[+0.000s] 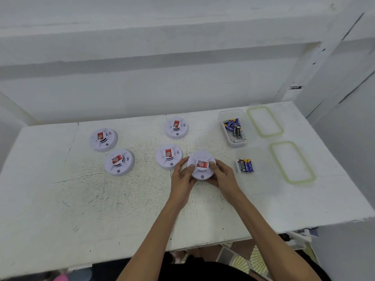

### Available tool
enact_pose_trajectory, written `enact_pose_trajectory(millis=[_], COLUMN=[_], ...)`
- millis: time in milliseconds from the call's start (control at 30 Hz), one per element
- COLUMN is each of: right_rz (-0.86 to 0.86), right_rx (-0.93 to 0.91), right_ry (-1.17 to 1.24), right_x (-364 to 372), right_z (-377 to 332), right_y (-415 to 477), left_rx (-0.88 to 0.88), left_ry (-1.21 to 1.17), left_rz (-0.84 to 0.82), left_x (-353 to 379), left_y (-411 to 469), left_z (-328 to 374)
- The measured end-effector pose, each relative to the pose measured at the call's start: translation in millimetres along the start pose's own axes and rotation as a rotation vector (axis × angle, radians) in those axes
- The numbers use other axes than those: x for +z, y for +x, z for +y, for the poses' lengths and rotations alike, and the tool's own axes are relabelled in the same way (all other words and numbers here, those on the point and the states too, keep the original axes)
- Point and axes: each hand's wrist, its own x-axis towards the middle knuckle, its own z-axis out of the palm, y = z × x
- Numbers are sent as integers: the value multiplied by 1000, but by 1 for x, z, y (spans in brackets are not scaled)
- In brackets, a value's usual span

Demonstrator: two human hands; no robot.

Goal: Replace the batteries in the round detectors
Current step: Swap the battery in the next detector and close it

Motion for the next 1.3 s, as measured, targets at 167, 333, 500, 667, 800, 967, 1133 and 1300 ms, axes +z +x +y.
enact_pose_trajectory(millis=[167,333,500,667,800,967,1133,1300], right_rz=[-27,-32,-34,-32,-33,-26,-26,18], right_rx=[15,15,8,9,4,7,3,1], right_ry=[-3,0,-2,-9,-18,-11,-20,-29], right_x=[-3,-3,-3,-2,-2,-2,-1,1], right_z=[0,0,-1,-1,-2,-3,-4,-3], right_y=[0,-1,-2,-2,-3,-5,-6,-6], left_rx=[5,15,10,13,6,-1,-4,-11], left_ry=[8,7,8,8,19,31,26,66], left_rz=[85,90,90,80,82,74,75,68], left_x=[6,6,4,5,5,6,6,6], left_y=[0,-2,-2,-2,-2,-3,-3,-4], left_z=[0,-1,1,2,2,2,3,3])
